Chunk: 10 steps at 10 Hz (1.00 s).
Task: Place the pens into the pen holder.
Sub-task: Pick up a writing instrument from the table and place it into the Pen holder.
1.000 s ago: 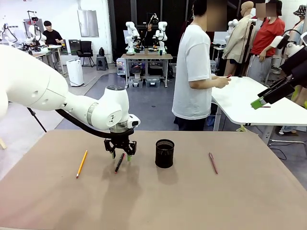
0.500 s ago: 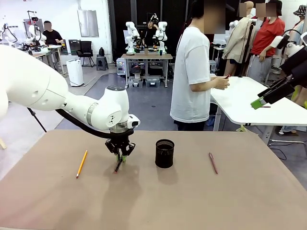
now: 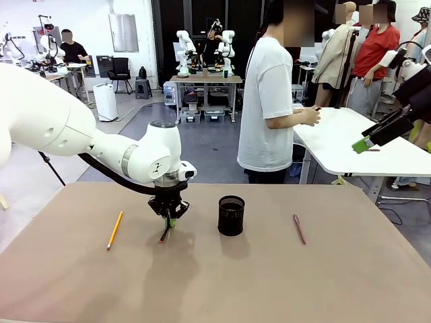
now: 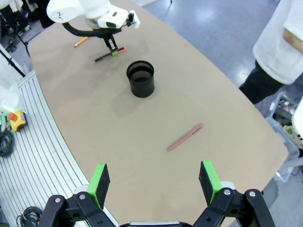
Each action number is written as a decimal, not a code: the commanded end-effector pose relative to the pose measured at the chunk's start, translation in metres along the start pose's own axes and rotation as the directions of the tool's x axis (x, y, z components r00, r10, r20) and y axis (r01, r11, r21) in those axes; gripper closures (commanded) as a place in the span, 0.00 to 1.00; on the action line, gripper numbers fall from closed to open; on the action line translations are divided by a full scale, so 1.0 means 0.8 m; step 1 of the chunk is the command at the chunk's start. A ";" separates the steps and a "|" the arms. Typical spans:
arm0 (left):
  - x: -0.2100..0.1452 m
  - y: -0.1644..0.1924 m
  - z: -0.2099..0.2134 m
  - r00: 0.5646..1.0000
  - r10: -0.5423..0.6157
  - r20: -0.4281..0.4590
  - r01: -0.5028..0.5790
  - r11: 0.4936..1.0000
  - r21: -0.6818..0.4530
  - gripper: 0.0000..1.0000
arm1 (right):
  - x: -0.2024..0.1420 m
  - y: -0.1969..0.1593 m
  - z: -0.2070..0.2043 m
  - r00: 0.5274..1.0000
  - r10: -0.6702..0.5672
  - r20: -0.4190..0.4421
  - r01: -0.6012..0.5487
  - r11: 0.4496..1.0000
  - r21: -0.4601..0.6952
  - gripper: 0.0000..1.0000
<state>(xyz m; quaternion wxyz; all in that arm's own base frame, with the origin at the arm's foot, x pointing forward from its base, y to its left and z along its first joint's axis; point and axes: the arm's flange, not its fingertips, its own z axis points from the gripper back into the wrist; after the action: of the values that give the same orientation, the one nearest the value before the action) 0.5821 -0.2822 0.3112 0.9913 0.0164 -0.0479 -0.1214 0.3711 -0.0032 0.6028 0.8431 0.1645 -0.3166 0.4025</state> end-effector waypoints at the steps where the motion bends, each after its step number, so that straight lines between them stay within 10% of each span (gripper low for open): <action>1: -0.019 0.005 0.022 0.999 -0.003 0.047 0.005 0.999 -0.039 1.00 | 0.001 0.000 0.001 1.000 0.002 0.011 -0.002 1.000 0.007 0.00; 7: -0.062 0.037 0.157 0.949 -0.080 0.305 0.208 0.886 -0.415 1.00 | 0.001 0.000 0.001 1.000 0.002 0.011 -0.002 1.000 0.007 0.00; 10: -0.084 0.063 0.186 0.780 -0.186 0.597 0.537 0.688 -0.488 1.00 | 0.001 0.000 0.001 1.000 0.002 0.011 -0.002 1.000 0.007 0.00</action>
<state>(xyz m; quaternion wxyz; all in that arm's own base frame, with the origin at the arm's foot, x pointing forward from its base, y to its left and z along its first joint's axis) 0.5300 -0.2564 0.4803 0.8902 -0.2824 -0.2441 -0.2611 0.3712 -0.0032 0.6026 0.8432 0.1646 -0.3162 0.4024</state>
